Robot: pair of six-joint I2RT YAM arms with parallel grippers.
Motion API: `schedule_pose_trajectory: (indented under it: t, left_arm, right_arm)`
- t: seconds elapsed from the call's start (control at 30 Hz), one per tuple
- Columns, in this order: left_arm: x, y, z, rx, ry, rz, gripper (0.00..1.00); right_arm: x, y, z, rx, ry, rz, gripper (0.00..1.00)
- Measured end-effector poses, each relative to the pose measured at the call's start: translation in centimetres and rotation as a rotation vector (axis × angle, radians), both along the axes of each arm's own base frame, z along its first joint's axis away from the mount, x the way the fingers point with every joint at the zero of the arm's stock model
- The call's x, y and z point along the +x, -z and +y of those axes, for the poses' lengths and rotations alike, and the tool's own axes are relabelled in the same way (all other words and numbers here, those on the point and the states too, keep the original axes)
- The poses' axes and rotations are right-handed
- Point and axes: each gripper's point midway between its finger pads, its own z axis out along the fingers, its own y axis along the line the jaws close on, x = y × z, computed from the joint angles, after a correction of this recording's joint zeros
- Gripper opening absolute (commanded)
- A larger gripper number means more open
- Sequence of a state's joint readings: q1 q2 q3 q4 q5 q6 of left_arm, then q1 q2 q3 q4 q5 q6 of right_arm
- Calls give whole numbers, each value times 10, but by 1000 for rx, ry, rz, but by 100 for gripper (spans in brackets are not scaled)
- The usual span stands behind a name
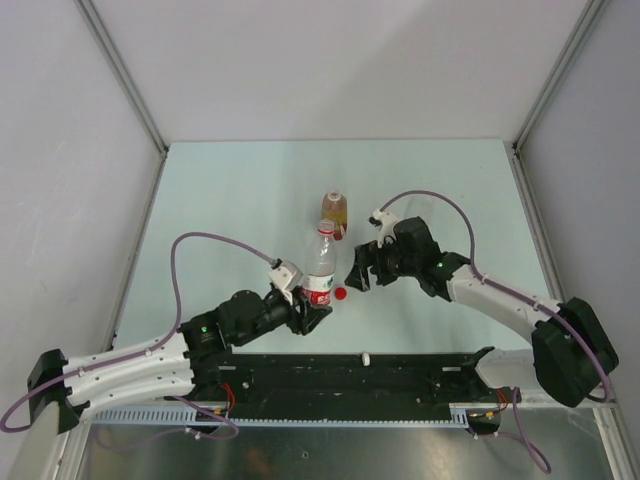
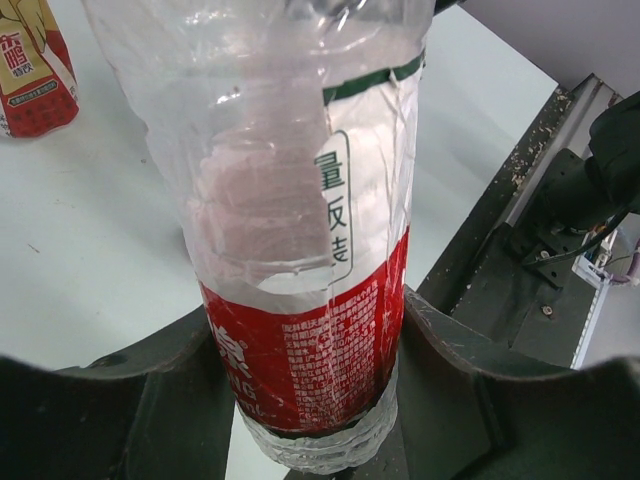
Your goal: Unscrew the bottle caps
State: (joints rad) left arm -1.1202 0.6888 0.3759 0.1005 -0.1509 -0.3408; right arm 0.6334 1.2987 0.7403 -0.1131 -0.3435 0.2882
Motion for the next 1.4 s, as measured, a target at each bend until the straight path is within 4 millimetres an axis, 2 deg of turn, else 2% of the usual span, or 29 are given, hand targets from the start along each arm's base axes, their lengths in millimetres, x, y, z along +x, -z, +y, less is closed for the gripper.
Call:
schedule_pose_trajectory:
  t: [0.3, 0.47, 0.57, 0.67, 0.83, 0.97, 1.1, 1.27, 1.33, 1.4]
  left_arm:
    - [0, 3, -2, 14, 5, 11, 8]
    - [-4, 0, -4, 7, 30, 13, 8]
    - [-7, -6, -7, -4, 51, 10, 8]
    - [-9, -11, -11, -10, 74, 12, 8]
    - [-19, -8, -21, 3, 147, 37, 8]
    - [-26, -7, -30, 12, 204, 57, 7]
    - [-30, -10, -38, 13, 246, 67, 6]
    - [-34, -10, -40, 15, 271, 69, 6]
    - [-35, -10, -41, 13, 280, 70, 6]
    - [-36, -10, -41, 13, 283, 71, 6]
  right_arm:
    - [0, -32, -6, 59, 8, -69, 99]
    - [3, -61, -18, 146, 12, -98, 99]
    - [1, -86, -26, 222, 8, -128, 99]
    - [-2, -124, -32, 326, 6, -190, 100]
    - [-18, -185, -29, 487, -47, -286, 100]
    - [-29, -219, -26, 590, -81, -327, 99]
    - [-32, -233, -22, 647, -89, -328, 99]
    - [-30, -230, -12, 669, -100, -276, 93]
    - [-29, -226, -7, 671, -107, -253, 87]
    - [-31, -224, -2, 673, -116, -232, 77]
